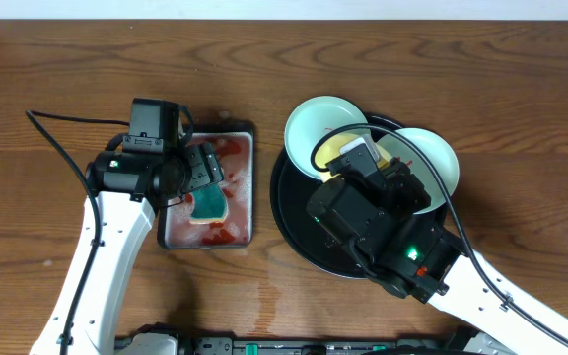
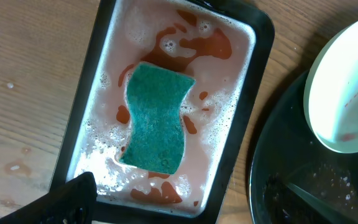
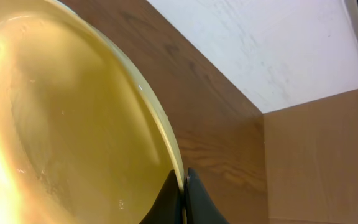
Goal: Clean dirty plates on tray and stack at the side
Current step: 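Lift the yellow plate off the black tray with the right gripper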
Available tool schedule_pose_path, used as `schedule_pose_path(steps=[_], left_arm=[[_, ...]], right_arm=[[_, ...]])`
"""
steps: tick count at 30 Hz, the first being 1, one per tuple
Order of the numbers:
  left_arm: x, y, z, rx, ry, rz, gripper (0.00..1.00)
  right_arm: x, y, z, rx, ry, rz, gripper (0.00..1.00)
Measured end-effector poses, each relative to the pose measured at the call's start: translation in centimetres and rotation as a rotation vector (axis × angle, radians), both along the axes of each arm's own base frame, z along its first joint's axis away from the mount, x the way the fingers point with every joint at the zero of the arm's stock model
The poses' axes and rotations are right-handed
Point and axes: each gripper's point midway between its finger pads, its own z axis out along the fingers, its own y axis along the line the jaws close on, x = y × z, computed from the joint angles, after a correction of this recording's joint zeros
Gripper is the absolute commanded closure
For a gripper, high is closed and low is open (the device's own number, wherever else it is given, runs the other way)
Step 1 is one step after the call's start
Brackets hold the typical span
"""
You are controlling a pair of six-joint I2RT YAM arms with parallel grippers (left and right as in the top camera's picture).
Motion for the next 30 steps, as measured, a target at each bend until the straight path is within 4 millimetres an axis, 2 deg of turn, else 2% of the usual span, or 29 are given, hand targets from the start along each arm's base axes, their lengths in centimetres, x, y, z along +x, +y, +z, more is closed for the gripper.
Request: schedule_pose_path(steps=[21,25,30], left_arm=[[0.0,0.0,0.0,0.0,0.0,0.0,0.14],[0.0,0.0,0.0,0.0,0.0,0.0,0.14],[0.0,0.0,0.0,0.0,0.0,0.0,0.14]], right_arm=[[0.1,-0.2,0.1,0.023,-0.015,-0.024,0.99],[0.6,-0.7,-1.4,0.163,0.043,-0.079,0.99],[1.8,-3.2,-4.5,0.339,0.184,-0.216,0.99]])
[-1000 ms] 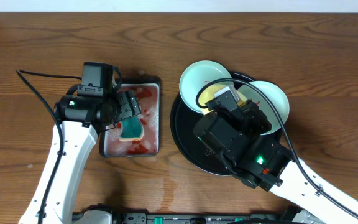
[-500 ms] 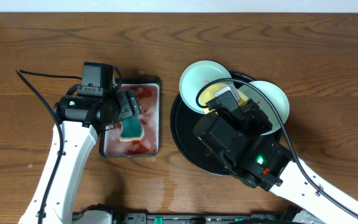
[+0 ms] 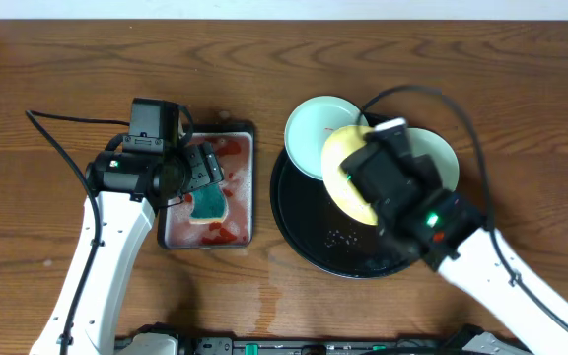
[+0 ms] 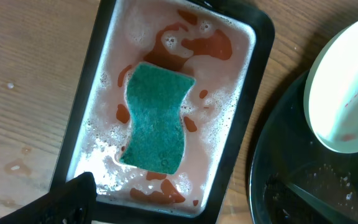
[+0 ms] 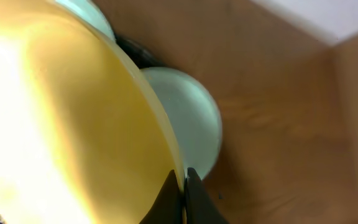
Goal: Clean dirty plates on tray and stack at the side
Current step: 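Lift the yellow plate off the black tray with the right gripper, then place the yellow plate on the table right of the tray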
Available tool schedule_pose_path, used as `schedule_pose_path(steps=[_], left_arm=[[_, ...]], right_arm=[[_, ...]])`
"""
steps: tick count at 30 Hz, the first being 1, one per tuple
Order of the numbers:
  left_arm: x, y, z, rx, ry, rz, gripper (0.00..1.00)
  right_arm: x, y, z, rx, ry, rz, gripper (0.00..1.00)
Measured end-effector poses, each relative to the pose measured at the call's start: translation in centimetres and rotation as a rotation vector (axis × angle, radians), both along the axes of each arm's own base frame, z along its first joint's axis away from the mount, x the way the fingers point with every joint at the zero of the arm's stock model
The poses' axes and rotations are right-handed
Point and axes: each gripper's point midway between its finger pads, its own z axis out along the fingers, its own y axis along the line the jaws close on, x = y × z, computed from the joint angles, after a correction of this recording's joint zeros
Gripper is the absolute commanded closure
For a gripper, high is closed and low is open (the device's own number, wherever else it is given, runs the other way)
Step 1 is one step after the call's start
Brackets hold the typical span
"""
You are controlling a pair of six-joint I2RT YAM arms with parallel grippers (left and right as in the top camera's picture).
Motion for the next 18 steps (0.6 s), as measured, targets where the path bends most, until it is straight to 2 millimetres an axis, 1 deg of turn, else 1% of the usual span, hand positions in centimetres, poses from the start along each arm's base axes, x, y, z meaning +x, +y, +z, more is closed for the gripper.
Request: schedule_pose_path(steps=[2,4,5,9,12,13,17,18], left_arm=[[0.0,0.0,0.0,0.0,0.0,0.0,0.14],[0.0,0.0,0.0,0.0,0.0,0.0,0.14],[0.0,0.0,0.0,0.0,0.0,0.0,0.14],[0.0,0.0,0.0,0.0,0.0,0.0,0.14],[0.0,0.0,0.0,0.0,0.0,0.0,0.14],[0.0,0.0,0.0,0.0,0.0,0.0,0.14],[0.0,0.0,0.0,0.0,0.0,0.0,0.14],[0.0,0.0,0.0,0.0,0.0,0.0,0.14]], right_arm=[[0.4,-1.0,-1.3,0.091,0.068,-0.05,0.99],[0.8,-2.6,-2.7,0.225,0.15,-0.111,0.99],[1.0,-3.0,-2.9,0.259,0.165,-0.126,0.99],[1.6,-7.0,-3.7,0.494,0.233,-0.242,0.99],[1.8,-11.9,-3.6,0.659,0.217,-0.377,0.99],[1.6,-14.1,-3.5,0.709,0.195,-0.439,0.99],[0.4,-20.6,-3.6,0.801,0.123,-0.624,0.99],[-0.3,-22.7,-3.9,0.818,0.104,-0.691,0.99]])
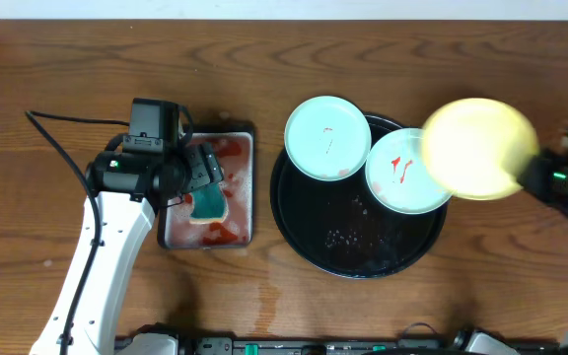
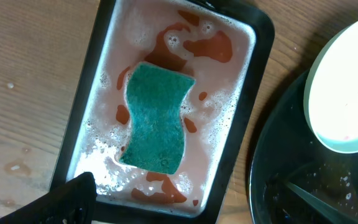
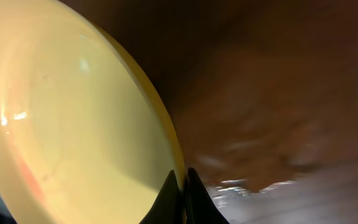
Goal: Clean dirty plates on tray and stack at the side
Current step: 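Place the yellow plate on the table right of the tray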
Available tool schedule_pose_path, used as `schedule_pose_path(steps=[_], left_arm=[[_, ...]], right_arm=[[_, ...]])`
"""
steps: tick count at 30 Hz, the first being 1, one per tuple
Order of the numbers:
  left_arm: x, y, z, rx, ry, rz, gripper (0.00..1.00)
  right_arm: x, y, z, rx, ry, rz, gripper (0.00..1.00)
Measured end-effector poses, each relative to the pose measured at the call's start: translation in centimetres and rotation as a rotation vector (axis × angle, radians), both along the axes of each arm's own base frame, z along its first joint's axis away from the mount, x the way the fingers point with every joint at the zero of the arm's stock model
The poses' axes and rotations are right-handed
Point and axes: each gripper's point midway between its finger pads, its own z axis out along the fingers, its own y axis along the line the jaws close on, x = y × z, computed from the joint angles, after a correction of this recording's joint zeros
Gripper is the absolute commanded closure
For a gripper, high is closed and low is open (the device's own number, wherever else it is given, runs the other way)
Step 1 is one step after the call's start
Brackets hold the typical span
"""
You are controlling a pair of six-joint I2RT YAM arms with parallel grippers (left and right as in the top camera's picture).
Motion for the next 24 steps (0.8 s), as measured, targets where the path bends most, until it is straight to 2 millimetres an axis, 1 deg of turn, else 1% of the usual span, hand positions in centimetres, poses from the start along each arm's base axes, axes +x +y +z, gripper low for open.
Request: schedule_pose_path(steps=[1,2,5,6,8,11,12,13,14,15,16,19,22,24], left_arm=[[0.0,0.0,0.0,0.0,0.0,0.0,0.14],[0.0,0.0,0.0,0.0,0.0,0.0,0.14],[0.0,0.0,0.0,0.0,0.0,0.0,0.14],[0.0,0.0,0.0,0.0,0.0,0.0,0.14],[0.0,0.0,0.0,0.0,0.0,0.0,0.14],[0.0,0.0,0.0,0.0,0.0,0.0,0.14],[0.0,0.0,0.0,0.0,0.0,0.0,0.14],[0.0,0.0,0.0,0.0,0.0,0.0,0.14],[0.0,0.0,0.0,0.0,0.0,0.0,0.14],[0.0,0.0,0.0,0.0,0.0,0.0,0.14],[0.0,0.0,0.0,0.0,0.0,0.0,0.14],[0.0,0.0,0.0,0.0,0.0,0.0,0.14],[0.0,0.0,0.0,0.0,0.0,0.0,0.14],[0.0,0.0,0.0,0.0,0.0,0.0,0.14]], right_arm=[[-0.9,-2.4,-0.6,0.024,0.011,-0.079,0.99],[-1.0,-2.8,-0.8,0.027,0.014,-0.093,0.99],[-2.7,-6.8,-3.1,0.077,0.059,-0.224,0.99],[-3.1,-7.7,-3.9,0.089,0.078,-0.253,0.99],[-4.5,-9.5,-6.4,0.126,0.148,-0.325,0.99],[-5.8,-11.3,-9.4,0.158,0.224,-0.395,0.99],[-6.0,-11.7,-10.3,0.172,0.24,-0.409,0.97],[-6.2,-12.0,-11.3,0.193,0.249,-0.42,0.84],[-6.2,-12.1,-11.9,0.213,0.249,-0.419,0.65],[-6.0,-12.1,-12.4,0.233,0.237,-0.406,0.55],[-5.7,-12.1,-12.6,0.251,0.222,-0.393,0.51],[-4.2,-11.3,-12.2,0.295,0.149,-0.331,0.48],[-2.4,-10.1,-10.8,0.333,0.063,-0.26,0.48],[-0.9,-8.6,-9.2,0.349,0.002,-0.199,0.49]])
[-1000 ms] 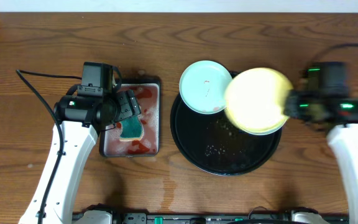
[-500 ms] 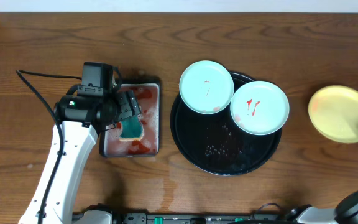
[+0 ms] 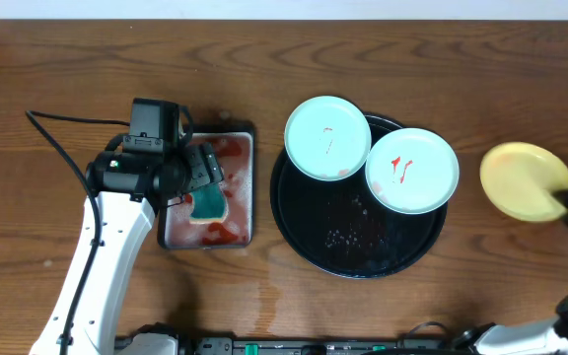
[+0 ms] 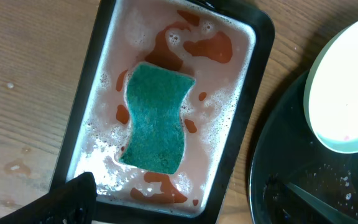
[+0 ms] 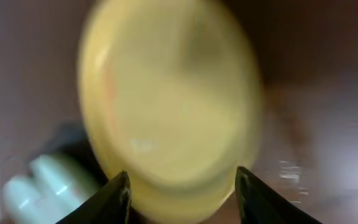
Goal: Clean dirty plates on tray and stack at the side
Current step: 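Place the yellow plate on the table right of the tray, then move right gripper back and grip the mint plate rim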
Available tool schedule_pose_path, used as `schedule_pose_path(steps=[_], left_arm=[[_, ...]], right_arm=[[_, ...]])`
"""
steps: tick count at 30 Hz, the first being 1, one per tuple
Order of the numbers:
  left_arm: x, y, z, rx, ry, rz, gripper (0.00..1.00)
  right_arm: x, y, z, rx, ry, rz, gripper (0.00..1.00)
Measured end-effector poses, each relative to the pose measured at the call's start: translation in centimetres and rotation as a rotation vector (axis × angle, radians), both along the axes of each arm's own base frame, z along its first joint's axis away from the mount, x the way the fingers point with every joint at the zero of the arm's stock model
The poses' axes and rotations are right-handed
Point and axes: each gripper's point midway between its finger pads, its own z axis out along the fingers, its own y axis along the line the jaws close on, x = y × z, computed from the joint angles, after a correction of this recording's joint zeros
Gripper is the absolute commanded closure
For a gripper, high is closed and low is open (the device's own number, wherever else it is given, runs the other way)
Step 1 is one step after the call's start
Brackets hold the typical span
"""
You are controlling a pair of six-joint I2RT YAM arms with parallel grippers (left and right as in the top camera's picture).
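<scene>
A yellow plate [image 3: 522, 179] lies on the wood to the right of the round black tray [image 3: 343, 251]. My right gripper is at the table's right edge, just beyond that plate. It is open, and in the blurred right wrist view its fingers [image 5: 122, 194] stand either side of the yellow plate [image 5: 166, 112] without touching it. Two pale green plates with red smears [image 3: 327, 138] [image 3: 411, 170] rest on the tray. My left gripper [image 3: 201, 168] hangs open over a green sponge [image 4: 156, 118].
The sponge lies in a black rectangular basin [image 4: 248, 99] of foamy reddish water, left of the tray. Droplets and foam sit on the tray's floor [image 3: 341, 237]. A black cable [image 3: 62, 148] runs across the table at the left.
My right gripper was shut on the yellow plate's rim, holding it above the tray's right edge. Now the plate lies on the table further right and the gripper is open. The left arm stayed put.
My right gripper first held the yellow plate low over the tray's middle, then above the two green plates, then over the tray's right edge. It now lies released on the table. The left gripper stayed open above the sponge throughout.
</scene>
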Motion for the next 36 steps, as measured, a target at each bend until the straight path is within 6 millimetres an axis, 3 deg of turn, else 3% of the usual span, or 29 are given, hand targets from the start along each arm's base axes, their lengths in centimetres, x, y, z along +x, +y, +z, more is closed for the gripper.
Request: schedule_pose_path(steps=[2,5,7,9,12,17,25,27,31,36], left_arm=[[0.0,0.0,0.0,0.0,0.0,0.0,0.14],[0.0,0.0,0.0,0.0,0.0,0.0,0.14],[0.0,0.0,0.0,0.0,0.0,0.0,0.14],[0.0,0.0,0.0,0.0,0.0,0.0,0.14],[0.0,0.0,0.0,0.0,0.0,0.0,0.14],[0.0,0.0,0.0,0.0,0.0,0.0,0.14],[0.0,0.0,0.0,0.0,0.0,0.0,0.14],[0.0,0.0,0.0,0.0,0.0,0.0,0.14],[0.0,0.0,0.0,0.0,0.0,0.0,0.14],[0.0,0.0,0.0,0.0,0.0,0.0,0.14]], right_arm=[[1.5,2.4,2.5,-0.011,-0.075,0.082,0.49],[3.2,7.6,6.4,-0.077,-0.153,0.257,0.46],[3.6,11.0,7.8,-0.15,-0.151,0.372,0.45],[3.7,13.2,8.1,-0.238,-0.114,0.46,0.44],[4.1,14.6,6.9,-0.37,-0.027,0.545,0.47],[5.7,14.4,4.4,-0.488,0.055,0.584,0.6],[6.3,15.4,-1.8,-0.356,0.163,0.625,0.67],[6.2,16.0,-2.9,-0.327,0.185,0.643,0.74],[5.7,17.5,-4.4,-0.298,0.221,0.705,0.99],[5.1,17.7,-4.7,-0.299,0.252,0.721,0.99]])
